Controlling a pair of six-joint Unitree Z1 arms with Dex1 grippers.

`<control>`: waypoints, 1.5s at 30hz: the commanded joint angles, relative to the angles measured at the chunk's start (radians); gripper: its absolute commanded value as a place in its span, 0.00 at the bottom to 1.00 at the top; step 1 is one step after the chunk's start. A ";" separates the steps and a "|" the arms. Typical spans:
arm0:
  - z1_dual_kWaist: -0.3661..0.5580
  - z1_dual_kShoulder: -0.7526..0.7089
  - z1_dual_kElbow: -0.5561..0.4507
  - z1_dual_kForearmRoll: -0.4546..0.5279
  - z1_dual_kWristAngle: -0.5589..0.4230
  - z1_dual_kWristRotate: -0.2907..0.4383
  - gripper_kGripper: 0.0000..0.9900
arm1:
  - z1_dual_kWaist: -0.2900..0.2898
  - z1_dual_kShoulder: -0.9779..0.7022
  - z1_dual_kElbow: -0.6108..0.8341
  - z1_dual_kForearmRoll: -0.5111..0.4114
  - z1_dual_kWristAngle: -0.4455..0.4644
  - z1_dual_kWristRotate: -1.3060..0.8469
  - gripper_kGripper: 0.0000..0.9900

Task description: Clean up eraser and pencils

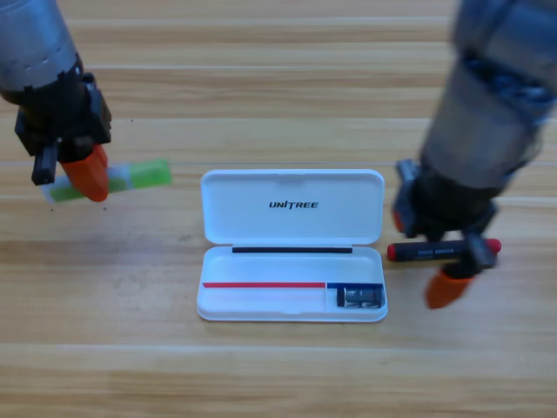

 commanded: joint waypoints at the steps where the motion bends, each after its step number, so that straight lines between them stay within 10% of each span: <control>1: -0.109 0.000 -0.050 0.033 0.006 -0.036 0.00 | -0.144 0.013 0.116 0.002 -0.048 -0.097 0.91; 9: -0.253 0.073 -0.101 0.036 0.003 -0.082 0.00 | -0.267 0.145 0.113 -0.119 -0.068 -0.185 0.91; 23: -0.356 0.256 -0.154 0.022 -0.005 -0.113 0.00 | -0.279 0.344 -0.078 -0.135 -0.048 -0.223 0.90; 28: -0.365 0.285 -0.160 0.019 -0.005 -0.127 0.00 | -0.279 0.355 -0.078 -0.106 -0.048 -0.240 0.65; 32: -0.368 0.302 -0.160 0.016 -0.007 -0.134 0.00 | -0.279 0.350 -0.052 -0.072 -0.040 -0.251 0.00; 45: -0.370 0.329 -0.159 -0.001 -0.013 -0.142 0.00 | -0.279 0.271 -0.015 -0.072 -0.025 -0.225 0.00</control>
